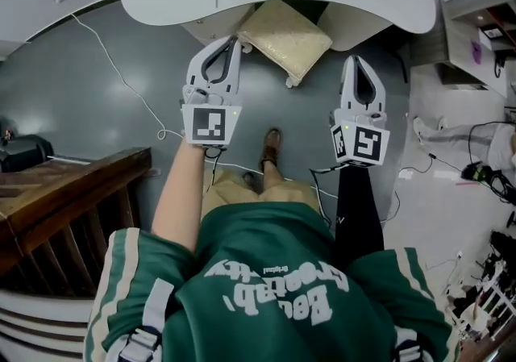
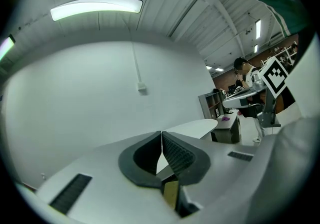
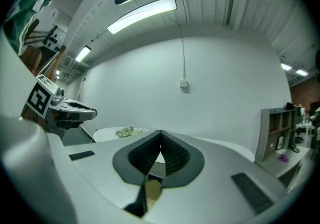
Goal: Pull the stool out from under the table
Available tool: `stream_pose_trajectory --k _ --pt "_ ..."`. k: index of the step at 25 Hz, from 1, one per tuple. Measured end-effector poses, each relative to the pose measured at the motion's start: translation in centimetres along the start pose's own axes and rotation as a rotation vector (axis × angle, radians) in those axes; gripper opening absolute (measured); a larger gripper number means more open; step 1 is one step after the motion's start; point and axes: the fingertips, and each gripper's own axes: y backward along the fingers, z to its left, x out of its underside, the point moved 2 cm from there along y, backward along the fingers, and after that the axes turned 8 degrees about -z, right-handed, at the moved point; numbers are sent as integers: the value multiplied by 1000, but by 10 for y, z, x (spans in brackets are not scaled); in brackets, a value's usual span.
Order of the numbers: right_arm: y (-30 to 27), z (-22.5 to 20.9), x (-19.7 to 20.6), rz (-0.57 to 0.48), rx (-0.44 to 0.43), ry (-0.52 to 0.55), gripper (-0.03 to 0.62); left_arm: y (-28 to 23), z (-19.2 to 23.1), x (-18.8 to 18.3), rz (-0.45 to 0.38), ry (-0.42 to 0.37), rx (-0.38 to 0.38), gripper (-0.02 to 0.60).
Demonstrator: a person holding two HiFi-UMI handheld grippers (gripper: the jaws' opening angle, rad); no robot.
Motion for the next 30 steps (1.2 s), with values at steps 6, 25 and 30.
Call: stream_pose_trajectory --k 6,25,30 --pt "-18 3 40 35 -16 -36 71 -16 2 45 46 30 42 17" --pt "-46 53 192 248 110 -82 266 -46 28 248 161 131 339 252" --pt "-28 70 250 343 126 -72 273 -42 16 312 185 152 405 253"
